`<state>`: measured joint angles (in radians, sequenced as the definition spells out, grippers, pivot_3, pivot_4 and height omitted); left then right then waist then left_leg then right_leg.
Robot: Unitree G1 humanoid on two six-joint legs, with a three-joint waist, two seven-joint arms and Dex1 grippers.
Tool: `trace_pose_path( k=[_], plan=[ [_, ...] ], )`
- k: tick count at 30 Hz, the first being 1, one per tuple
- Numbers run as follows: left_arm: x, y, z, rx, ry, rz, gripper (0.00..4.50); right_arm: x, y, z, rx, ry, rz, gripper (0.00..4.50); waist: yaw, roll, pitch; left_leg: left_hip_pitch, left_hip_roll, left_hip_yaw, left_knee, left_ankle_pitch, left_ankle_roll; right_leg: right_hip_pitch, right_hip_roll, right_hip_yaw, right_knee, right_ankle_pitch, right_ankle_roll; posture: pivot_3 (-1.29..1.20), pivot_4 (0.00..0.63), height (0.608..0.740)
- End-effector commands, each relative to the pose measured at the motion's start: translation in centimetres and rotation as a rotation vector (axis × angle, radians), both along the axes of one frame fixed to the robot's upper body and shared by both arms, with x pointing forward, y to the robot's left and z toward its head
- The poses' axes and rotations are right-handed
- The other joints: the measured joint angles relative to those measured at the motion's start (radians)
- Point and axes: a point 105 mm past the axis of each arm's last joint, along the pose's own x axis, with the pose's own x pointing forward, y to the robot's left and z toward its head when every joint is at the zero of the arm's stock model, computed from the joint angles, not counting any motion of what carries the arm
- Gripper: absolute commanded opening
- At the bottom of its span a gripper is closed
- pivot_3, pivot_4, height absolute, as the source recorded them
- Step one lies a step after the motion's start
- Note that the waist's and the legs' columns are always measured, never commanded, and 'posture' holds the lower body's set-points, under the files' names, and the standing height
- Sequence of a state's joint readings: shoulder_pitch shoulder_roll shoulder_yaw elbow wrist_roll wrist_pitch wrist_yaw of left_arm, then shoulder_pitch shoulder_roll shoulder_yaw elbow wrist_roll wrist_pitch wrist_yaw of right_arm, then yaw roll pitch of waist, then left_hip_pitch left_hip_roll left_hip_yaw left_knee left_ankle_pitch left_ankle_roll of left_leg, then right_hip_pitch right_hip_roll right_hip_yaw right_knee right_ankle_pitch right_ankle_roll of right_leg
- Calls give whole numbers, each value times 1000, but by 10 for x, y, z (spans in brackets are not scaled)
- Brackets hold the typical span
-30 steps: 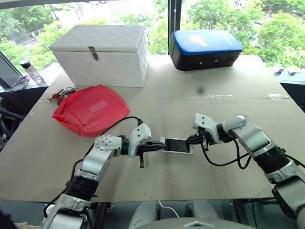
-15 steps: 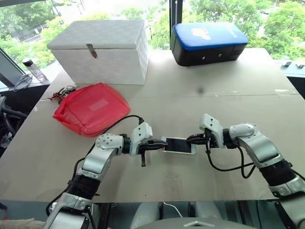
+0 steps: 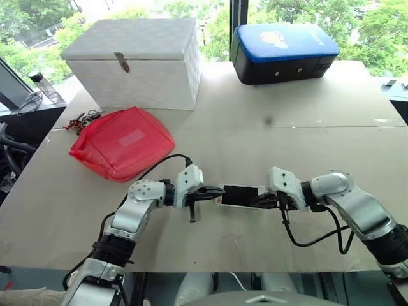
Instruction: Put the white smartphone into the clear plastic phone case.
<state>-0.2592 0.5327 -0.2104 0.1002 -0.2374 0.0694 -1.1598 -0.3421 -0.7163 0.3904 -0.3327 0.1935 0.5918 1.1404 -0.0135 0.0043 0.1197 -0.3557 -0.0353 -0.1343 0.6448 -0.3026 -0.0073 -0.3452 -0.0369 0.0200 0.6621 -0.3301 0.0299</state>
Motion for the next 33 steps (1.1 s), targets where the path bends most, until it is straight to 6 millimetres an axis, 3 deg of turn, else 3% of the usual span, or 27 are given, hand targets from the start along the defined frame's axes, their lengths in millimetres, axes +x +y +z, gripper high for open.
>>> trace_pose_path(
  k=[1,5,19,33],
  plan=[
    [-6,5,-22,56,67,12,0,-2,-22,-30,-149,89,-65,17,0,0,0,0,0,0,0,0,0,0,0,0,0,0,0,0,150,740],
    [-8,3,-18,51,61,8,0,-4,-37,-42,-244,142,-84,17,0,0,0,0,0,0,1,0,0,1,0,0,0,0,0,0,150,740],
    [-9,-7,-4,41,56,5,0,-17,-48,-75,-412,292,-24,17,5,-12,-9,4,0,-2,1,-1,1,5,-1,-2,-1,0,0,0,150,740],
    [-10,3,-19,38,72,25,0,-35,-63,-113,-548,412,-11,17,9,-21,-26,18,0,-3,-4,-4,6,19,-2,-3,-7,0,0,0,150,740]
  ],
)
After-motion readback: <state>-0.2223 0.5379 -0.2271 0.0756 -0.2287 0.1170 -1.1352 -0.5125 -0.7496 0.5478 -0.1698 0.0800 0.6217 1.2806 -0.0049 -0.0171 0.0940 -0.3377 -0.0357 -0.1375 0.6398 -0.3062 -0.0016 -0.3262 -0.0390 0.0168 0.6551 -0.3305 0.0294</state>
